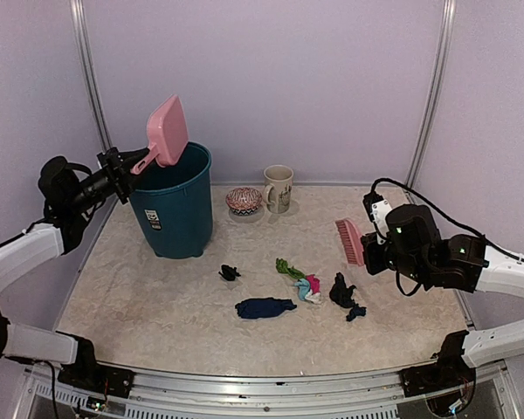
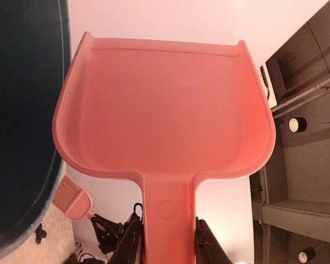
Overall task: Sweep away the paper scraps from the table
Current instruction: Dump the paper scraps in the dustpan into the trash bin, then sweep the paper scraps at the center of the board.
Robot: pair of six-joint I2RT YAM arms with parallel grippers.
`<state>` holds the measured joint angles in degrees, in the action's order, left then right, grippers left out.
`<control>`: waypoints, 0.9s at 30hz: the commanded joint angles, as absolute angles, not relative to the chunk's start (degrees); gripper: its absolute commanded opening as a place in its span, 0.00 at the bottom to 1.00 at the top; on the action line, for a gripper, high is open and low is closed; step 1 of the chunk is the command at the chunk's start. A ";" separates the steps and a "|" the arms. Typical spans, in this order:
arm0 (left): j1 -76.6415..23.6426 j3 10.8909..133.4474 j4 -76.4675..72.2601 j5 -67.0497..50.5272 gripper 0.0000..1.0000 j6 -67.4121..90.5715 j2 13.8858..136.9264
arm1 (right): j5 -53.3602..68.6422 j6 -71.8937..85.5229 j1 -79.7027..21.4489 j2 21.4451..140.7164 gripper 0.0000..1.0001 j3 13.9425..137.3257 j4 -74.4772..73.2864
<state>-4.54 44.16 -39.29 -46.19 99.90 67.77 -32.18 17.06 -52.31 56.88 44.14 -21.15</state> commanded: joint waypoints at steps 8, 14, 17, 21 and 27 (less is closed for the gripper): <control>-4.87 54.09 -24.87 -47.45 0.00 83.40 68.89 | -32.68 17.32 -51.50 54.32 0.00 43.91 -20.63; -9.19 65.91 -3.05 -45.25 0.00 63.73 68.78 | -32.06 17.09 -51.50 52.85 0.00 43.17 -20.34; -9.20 67.06 0.22 -44.58 0.00 59.00 67.66 | -29.47 16.08 -51.50 52.50 0.00 42.58 -18.28; -9.49 69.74 9.04 -41.98 0.00 50.87 66.62 | -25.24 13.11 -51.50 51.89 0.00 41.90 -14.86; -11.85 75.05 21.41 -34.66 0.00 38.63 65.47 | -15.93 7.78 -51.50 51.68 0.00 41.83 -8.98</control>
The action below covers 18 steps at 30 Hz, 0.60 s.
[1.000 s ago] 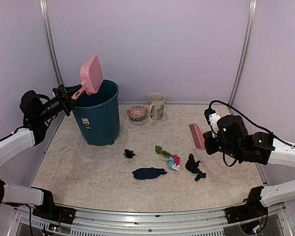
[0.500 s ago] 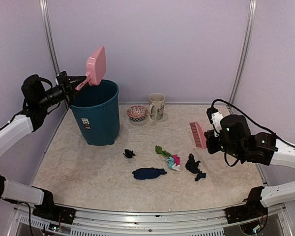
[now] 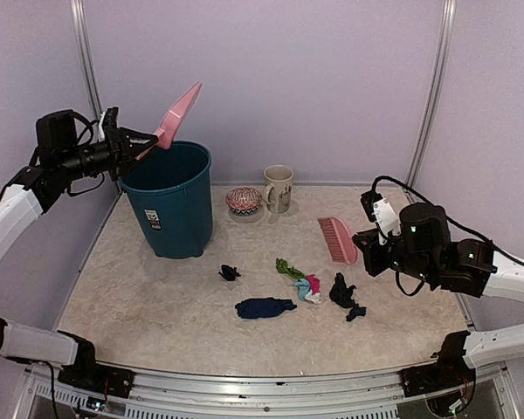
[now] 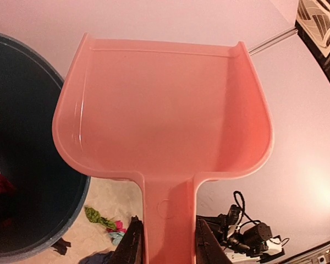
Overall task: Sweep away the paper scraps from the table
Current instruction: Sweep the paper scraps at the center of the board.
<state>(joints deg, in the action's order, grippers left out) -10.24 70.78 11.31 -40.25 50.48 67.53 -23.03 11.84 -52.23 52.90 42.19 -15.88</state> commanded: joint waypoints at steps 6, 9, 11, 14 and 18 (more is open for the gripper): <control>-16.40 77.98 29.26 -25.93 0.00 27.64 64.86 | -4.62 0.50 -51.59 53.95 0.00 41.71 -1.56; -19.25 78.13 31.37 -20.29 0.00 23.50 64.53 | 0.56 -6.05 -51.67 56.42 0.00 41.86 1.22; -21.54 77.45 31.60 -16.69 0.00 21.55 64.20 | 3.96 -11.89 -51.68 57.81 0.00 41.57 3.51; -25.10 75.99 30.49 -10.79 0.00 18.33 63.87 | 8.88 -20.27 -51.69 59.71 0.00 40.61 7.73; -28.13 72.48 26.91 -7.52 0.00 15.72 62.21 | 15.54 -34.68 -51.76 64.30 0.00 40.27 10.06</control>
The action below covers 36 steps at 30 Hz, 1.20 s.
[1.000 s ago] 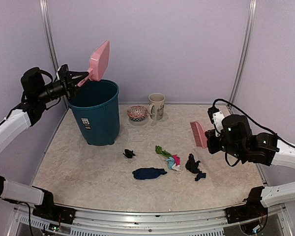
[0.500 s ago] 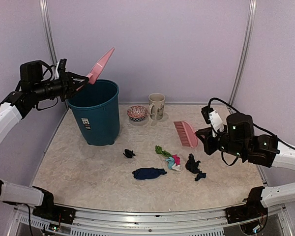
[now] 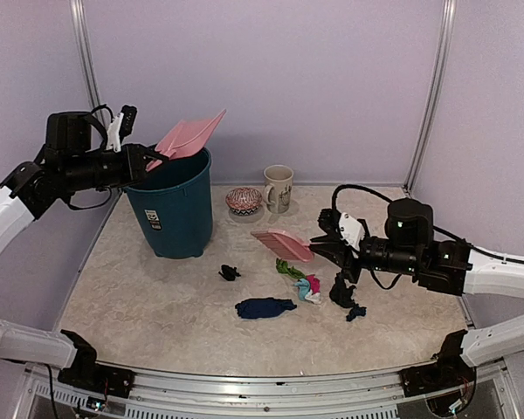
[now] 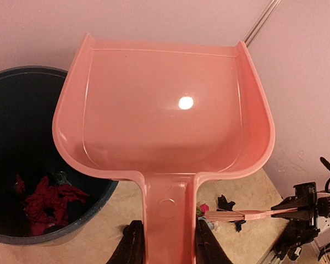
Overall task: Sweep away the paper scraps from the table
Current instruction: Sweep the paper scraps at the center of the board.
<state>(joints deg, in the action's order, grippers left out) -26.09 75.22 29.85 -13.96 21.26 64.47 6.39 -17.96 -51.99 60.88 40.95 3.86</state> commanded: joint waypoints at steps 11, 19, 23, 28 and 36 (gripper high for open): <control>-28.71 65.58 21.52 -7.01 0.00 11.97 59.46 | 13.78 -63.30 -52.58 82.16 0.00 49.52 12.49; -28.92 67.35 25.02 -5.05 0.00 10.89 59.75 | 11.97 -74.38 -52.63 96.94 0.00 60.08 15.60; -28.87 64.66 23.11 -3.81 0.00 11.07 59.12 | 12.61 -76.69 -52.59 103.02 0.00 66.32 13.60; -27.75 61.25 20.77 -6.02 0.00 10.83 58.46 | 13.73 -78.21 -52.86 107.84 0.00 70.94 11.02; -24.61 59.00 19.44 -9.75 0.00 11.57 57.77 | 12.46 -80.93 -54.23 111.53 0.00 72.69 5.07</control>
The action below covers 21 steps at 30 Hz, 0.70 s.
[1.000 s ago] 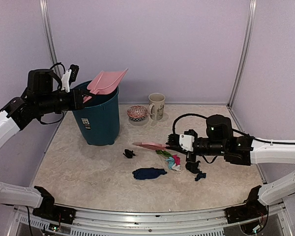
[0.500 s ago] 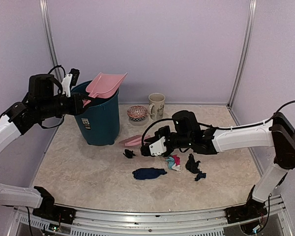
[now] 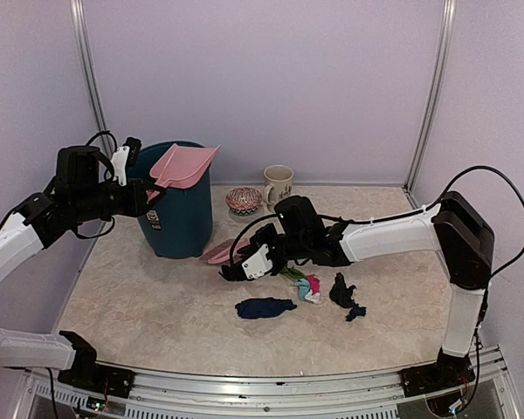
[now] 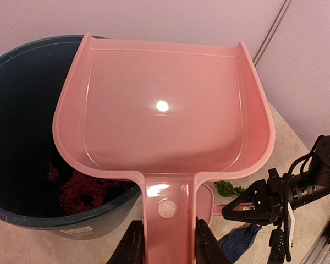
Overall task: Sweep away the paper scraps from the table
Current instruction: Sweep the paper scraps at the center of the board.
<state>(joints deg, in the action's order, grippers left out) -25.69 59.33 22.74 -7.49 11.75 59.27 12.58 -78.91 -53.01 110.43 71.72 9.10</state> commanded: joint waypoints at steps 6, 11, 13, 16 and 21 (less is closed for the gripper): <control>-23.39 58.39 19.25 -10.51 0.00 11.96 57.48 | 10.59 -81.74 -55.22 108.80 0.00 68.91 1.96; -23.17 58.27 19.27 -10.61 0.00 12.12 57.48 | 8.47 -80.48 -55.89 103.21 0.00 62.94 0.51; -23.20 58.14 19.25 -10.60 0.00 12.15 57.48 | 7.27 -79.61 -56.37 100.22 0.00 59.19 0.48; -23.09 58.24 19.26 -10.88 0.00 12.20 57.59 | 5.61 -77.47 -57.00 95.40 0.00 54.69 -0.31; -23.01 58.27 19.34 -10.99 0.00 12.22 57.99 | 1.90 -72.25 -58.00 86.03 0.00 47.11 -3.22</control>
<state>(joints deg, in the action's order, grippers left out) -23.51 58.61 21.12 -10.28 12.16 58.46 5.69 -77.69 -56.97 92.64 52.14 0.67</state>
